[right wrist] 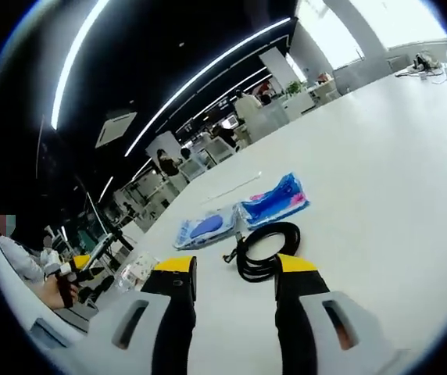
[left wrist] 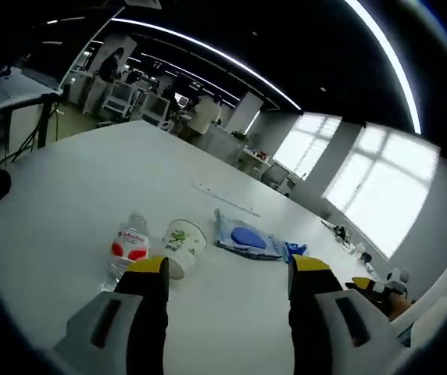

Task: Arrange the tabletop items into an orderly group along one side of the table until the central work area is clear of visible clutter.

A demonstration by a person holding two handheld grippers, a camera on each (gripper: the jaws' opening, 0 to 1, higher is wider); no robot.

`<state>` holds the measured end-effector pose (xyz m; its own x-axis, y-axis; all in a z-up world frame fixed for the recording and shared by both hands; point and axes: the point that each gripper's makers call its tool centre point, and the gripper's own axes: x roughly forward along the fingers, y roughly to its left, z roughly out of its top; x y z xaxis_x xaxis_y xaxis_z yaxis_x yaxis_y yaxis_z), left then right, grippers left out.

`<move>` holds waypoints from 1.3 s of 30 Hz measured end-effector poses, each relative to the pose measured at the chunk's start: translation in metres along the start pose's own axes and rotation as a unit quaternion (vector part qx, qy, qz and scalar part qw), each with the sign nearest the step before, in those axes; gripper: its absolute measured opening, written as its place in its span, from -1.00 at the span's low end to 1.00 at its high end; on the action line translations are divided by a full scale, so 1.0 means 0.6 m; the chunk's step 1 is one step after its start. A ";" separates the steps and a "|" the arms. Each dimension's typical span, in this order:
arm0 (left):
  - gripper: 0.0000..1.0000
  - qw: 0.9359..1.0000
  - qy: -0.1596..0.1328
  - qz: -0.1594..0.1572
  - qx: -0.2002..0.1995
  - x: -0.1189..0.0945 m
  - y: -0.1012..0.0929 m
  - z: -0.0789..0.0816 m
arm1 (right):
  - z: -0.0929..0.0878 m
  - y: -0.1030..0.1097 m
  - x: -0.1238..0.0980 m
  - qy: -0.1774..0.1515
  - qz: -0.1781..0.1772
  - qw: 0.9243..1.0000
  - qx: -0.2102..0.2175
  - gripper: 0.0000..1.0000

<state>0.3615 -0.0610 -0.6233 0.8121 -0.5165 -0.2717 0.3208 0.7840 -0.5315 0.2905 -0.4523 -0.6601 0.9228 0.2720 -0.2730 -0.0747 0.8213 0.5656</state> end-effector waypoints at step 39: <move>-0.12 0.969 0.196 0.152 0.017 0.150 0.189 0.039 | -0.050 -0.013 -0.063 0.006 -0.035 0.998 0.055 -0.27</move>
<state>0.4823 -0.0103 -0.6894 0.6265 -0.3460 -0.6984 0.1175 0.9278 -0.3541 0.2450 -0.4537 -0.6775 0.9199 0.2219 -0.3234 0.0324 0.7788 0.6264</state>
